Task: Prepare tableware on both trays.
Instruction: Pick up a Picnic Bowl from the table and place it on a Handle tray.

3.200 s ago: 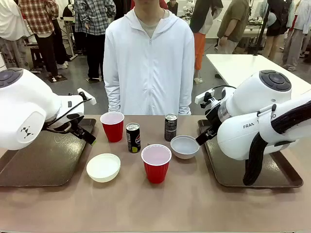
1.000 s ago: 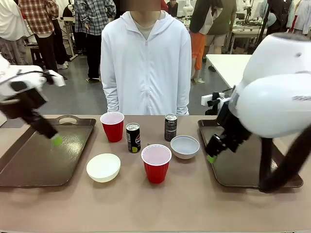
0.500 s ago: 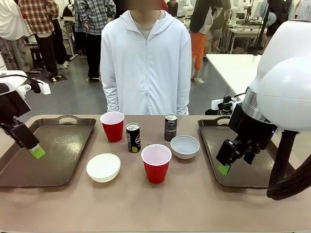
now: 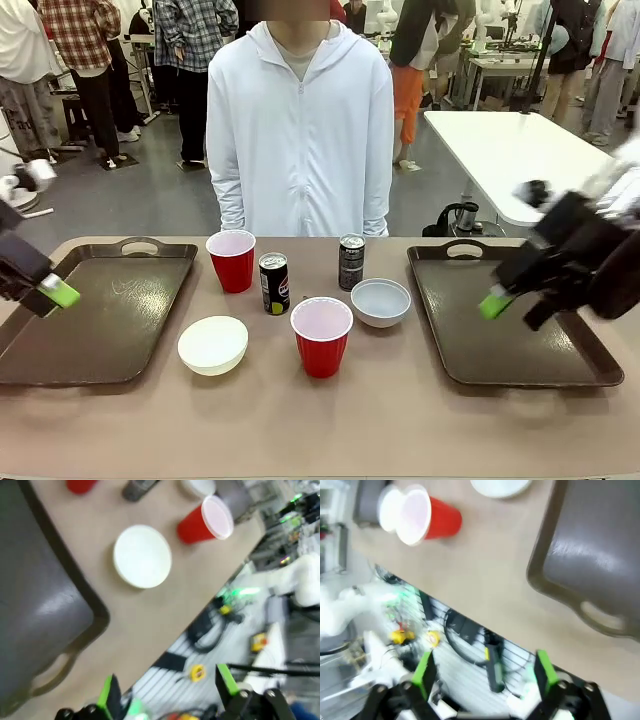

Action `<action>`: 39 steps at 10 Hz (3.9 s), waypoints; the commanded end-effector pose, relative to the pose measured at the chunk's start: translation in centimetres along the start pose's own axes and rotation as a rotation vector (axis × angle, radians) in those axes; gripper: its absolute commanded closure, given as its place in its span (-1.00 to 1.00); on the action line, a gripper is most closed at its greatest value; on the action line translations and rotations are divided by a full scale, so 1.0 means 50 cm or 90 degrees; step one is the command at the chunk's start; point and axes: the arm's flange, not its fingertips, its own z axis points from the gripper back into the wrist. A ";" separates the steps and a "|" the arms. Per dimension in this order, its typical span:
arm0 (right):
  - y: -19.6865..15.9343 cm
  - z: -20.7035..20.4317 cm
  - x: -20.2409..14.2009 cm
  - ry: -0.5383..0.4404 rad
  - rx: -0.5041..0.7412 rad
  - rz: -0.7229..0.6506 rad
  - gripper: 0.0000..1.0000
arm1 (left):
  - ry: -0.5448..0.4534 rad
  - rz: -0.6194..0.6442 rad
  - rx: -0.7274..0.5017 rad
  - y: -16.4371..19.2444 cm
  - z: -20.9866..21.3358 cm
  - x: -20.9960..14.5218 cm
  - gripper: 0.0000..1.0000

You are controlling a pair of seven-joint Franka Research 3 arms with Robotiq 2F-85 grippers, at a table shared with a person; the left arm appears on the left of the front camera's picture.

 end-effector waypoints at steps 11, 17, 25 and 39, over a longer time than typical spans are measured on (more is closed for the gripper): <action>-0.296 0.116 -0.325 -0.249 0.199 -0.175 -1.00 | -0.215 0.193 0.001 0.189 0.263 -0.220 -1.00; -0.330 0.204 -0.298 -0.244 0.205 -0.181 -1.00 | -0.208 0.195 0.001 0.189 0.262 -0.215 -1.00; -0.330 0.204 -0.298 -0.244 0.205 -0.181 -1.00 | -0.208 0.195 0.001 0.189 0.262 -0.215 -1.00; -0.330 0.204 -0.298 -0.244 0.205 -0.181 -1.00 | 0.052 0.060 0.439 -0.129 0.074 0.209 -1.00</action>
